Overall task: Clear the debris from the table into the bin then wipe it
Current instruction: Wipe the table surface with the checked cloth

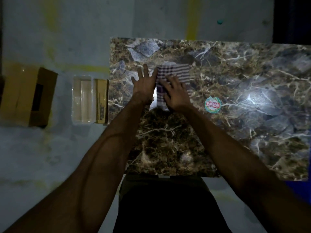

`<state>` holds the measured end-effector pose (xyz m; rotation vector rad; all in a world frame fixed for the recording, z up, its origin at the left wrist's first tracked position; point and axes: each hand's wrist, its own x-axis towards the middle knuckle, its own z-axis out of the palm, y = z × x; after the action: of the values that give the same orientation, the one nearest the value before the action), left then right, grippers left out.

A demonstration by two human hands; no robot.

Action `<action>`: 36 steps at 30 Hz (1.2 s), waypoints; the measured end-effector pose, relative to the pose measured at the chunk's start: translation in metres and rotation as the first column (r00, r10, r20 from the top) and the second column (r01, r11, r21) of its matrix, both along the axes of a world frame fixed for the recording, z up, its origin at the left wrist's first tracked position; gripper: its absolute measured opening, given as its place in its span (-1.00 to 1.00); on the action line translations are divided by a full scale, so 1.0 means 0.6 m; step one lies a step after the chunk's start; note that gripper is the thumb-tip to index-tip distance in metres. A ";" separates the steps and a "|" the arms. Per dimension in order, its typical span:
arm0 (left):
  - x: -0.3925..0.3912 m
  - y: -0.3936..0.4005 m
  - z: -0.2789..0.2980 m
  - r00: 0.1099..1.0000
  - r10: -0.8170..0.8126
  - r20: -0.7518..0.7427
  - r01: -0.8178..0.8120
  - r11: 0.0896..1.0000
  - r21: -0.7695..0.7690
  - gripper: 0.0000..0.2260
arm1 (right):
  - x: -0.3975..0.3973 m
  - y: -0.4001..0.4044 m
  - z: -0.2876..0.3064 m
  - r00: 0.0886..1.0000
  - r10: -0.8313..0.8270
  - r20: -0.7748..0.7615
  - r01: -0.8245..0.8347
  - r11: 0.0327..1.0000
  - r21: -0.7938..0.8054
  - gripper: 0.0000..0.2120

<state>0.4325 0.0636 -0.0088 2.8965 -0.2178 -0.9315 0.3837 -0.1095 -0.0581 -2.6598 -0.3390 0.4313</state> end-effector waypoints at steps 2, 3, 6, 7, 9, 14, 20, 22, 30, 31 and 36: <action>0.010 -0.002 -0.002 0.998 0.026 -0.052 -0.028 0.999 -0.037 0.26 | -0.038 -0.029 0.004 0.998 0.055 -0.018 -0.055 0.998 0.009 -0.42; 0.015 -0.002 -0.002 0.997 0.041 -0.071 -0.045 0.998 -0.049 0.27 | -0.049 -0.052 0.005 0.998 0.065 -0.018 -0.065 0.998 0.005 -0.42; 0.021 -0.005 0.001 0.997 0.038 -0.068 -0.040 0.999 -0.036 0.28 | -0.043 -0.116 0.007 0.999 0.028 0.024 -0.028 1.000 0.003 -0.44; 0.021 -0.005 0.002 0.998 0.032 -0.052 -0.033 0.999 -0.032 0.27 | -0.026 -0.127 0.005 1.000 -0.006 0.026 0.006 1.000 -0.008 -0.44; 0.020 -0.004 0.003 0.999 0.031 -0.010 -0.031 0.999 -0.035 0.26 | 0.021 -0.128 -0.001 0.995 -0.096 0.011 0.096 0.995 -0.029 -0.42; 0.027 -0.009 0.006 0.999 0.022 -0.029 -0.022 1.000 0.003 0.31 | 0.111 -0.044 0.003 0.965 -0.262 -0.009 0.262 0.965 0.016 -0.40; 0.057 -0.009 0.012 0.995 0.023 -0.098 -0.019 0.999 0.049 0.50 | 0.035 -0.035 0.006 1.000 -0.024 -0.008 0.024 0.999 0.041 -0.43; 0.061 -0.008 0.018 0.992 0.008 -0.124 -0.004 0.999 0.034 0.49 | 0.003 -0.086 0.004 1.000 -0.004 0.012 0.003 1.000 0.030 -0.44; 0.121 0.001 0.005 0.994 -0.106 -0.001 0.106 0.994 -0.039 -0.14 | 0.125 -0.141 -0.004 0.953 -0.296 0.072 0.299 0.953 -0.047 -0.41; 0.119 0.000 0.008 0.993 -0.105 0.050 0.107 0.994 -0.038 -0.25 | 0.142 -0.118 -0.002 0.951 -0.303 0.067 0.306 0.951 -0.046 -0.42; 0.104 -0.023 0.005 0.999 0.010 0.048 -0.010 1.000 -0.014 -0.11 | 0.131 -0.034 -0.007 0.982 -0.187 0.028 0.186 0.982 0.013 -0.46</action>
<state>0.4949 0.0498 -0.0061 2.9074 -0.2123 -0.8556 0.4621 -0.1296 -0.0624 -2.6598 -0.0982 0.3306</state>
